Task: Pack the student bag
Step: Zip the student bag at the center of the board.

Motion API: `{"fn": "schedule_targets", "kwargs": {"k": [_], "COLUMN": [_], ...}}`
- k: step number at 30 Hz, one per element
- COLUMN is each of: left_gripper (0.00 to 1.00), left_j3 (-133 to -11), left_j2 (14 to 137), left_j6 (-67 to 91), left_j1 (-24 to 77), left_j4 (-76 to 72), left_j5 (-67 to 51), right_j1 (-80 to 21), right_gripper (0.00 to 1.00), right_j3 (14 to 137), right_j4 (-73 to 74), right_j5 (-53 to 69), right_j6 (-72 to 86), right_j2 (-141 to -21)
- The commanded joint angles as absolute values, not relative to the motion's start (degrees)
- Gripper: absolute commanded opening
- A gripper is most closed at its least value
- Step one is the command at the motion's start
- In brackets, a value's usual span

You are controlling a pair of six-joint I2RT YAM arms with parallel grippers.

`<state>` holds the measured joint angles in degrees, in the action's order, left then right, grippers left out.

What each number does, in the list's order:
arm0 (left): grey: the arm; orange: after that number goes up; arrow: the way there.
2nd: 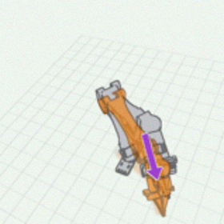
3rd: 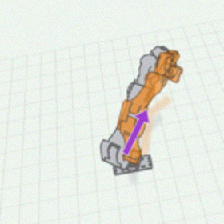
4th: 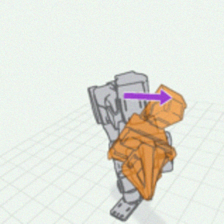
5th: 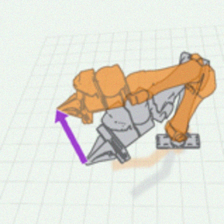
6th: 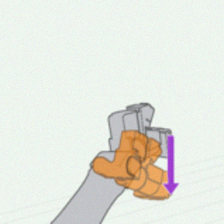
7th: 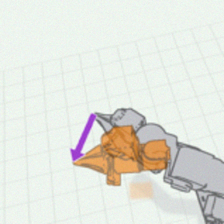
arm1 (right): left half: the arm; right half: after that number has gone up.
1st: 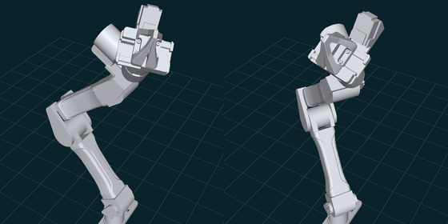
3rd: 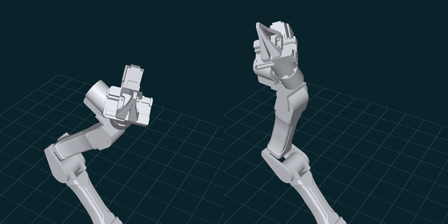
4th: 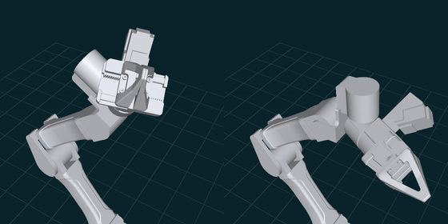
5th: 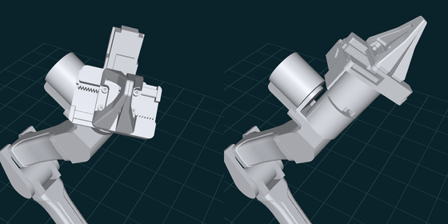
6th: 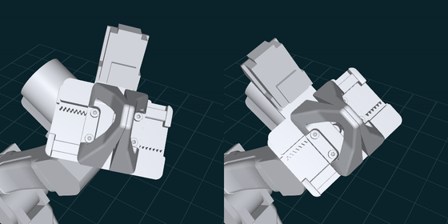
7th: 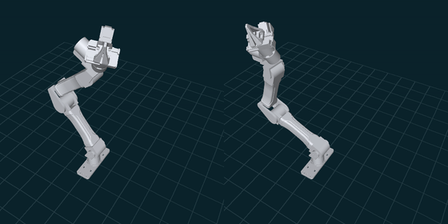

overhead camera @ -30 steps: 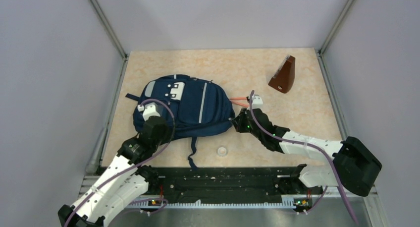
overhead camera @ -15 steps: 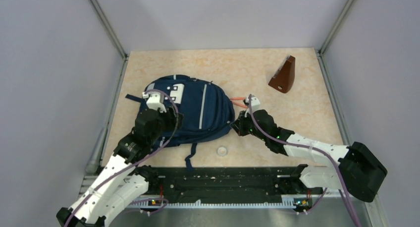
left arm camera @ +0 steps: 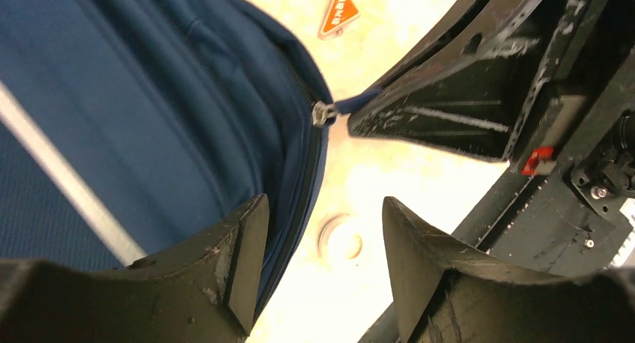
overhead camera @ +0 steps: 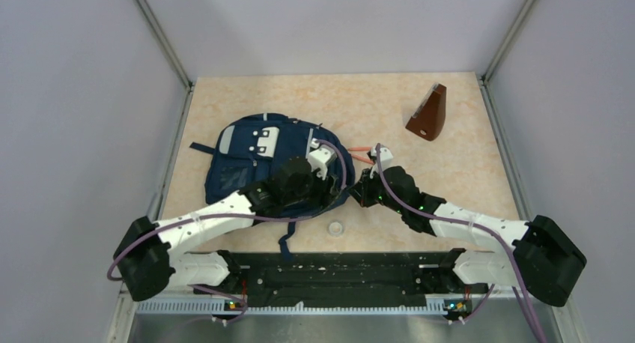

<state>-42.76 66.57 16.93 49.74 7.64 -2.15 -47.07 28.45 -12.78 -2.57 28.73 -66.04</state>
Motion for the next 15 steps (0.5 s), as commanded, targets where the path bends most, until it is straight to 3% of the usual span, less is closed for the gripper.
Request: {"fn": "schedule_targets", "kwargs": {"k": [1, 7, 15], "left_gripper": [0.62, 0.6, 0.48], "left_j3": [-47.34, -47.03, -47.8], "left_j2": [71.77, 75.31, 79.35], "left_j6": [12.6, 11.52, 13.45], "left_j1": [51.53, 51.86, 51.84], "left_j4": [1.75, -1.07, -0.99], "left_j5": [-0.86, -0.81, 2.2], "right_j1": [-46.59, -46.63, -46.58], "right_gripper": [0.0, 0.0, 0.0], "right_j3": [28.32, 28.59, 28.63], "right_j4": [-15.54, -14.0, -13.67], "right_j5": [-0.85, -1.62, -1.91], "right_j6": [29.5, 28.95, 28.83], "right_j2": [-63.74, -62.69, -62.07]}}
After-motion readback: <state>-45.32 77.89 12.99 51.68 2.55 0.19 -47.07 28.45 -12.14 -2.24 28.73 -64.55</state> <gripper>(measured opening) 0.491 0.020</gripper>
